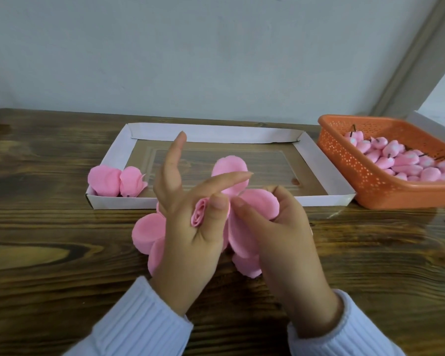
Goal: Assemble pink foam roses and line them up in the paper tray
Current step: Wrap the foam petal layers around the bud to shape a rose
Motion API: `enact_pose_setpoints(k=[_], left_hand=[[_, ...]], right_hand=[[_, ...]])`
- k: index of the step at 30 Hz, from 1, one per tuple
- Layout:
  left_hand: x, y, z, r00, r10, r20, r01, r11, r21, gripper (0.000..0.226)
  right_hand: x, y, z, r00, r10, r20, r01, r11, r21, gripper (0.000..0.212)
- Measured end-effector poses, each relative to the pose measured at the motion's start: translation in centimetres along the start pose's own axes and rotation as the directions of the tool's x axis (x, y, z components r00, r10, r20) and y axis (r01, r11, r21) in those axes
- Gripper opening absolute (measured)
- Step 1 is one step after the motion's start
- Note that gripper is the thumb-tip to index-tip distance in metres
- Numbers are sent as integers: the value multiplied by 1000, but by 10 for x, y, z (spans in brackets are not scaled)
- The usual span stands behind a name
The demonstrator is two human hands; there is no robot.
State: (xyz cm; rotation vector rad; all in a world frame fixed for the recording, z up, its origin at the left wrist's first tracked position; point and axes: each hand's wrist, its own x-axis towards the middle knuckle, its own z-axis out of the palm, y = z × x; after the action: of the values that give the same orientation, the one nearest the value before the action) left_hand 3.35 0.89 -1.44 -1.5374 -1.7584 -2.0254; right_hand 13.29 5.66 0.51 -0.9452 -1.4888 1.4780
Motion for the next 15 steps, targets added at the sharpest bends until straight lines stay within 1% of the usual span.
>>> enact_pose_setpoints(k=[3,8,13,15], left_hand=[[0,-2,0,1000,7,-30,-6,1000,26,52],[0,-2,-1,997,-69,-17,68,997,-21,49],[2,-1,-2,993,-118,0,118,990,-79,57],[3,-1,-2,991,-133,-3,132,985,-113,57]], right_hand=[[-2,1,-1,999,-43,11,43,999,21,18],[-4,0,0,991,-108,76,101,990,94,18],[-8,-2,2,982,-119,148,71,953,295,20],[-7,-2,2,980,-112,167,38,918,395,29]])
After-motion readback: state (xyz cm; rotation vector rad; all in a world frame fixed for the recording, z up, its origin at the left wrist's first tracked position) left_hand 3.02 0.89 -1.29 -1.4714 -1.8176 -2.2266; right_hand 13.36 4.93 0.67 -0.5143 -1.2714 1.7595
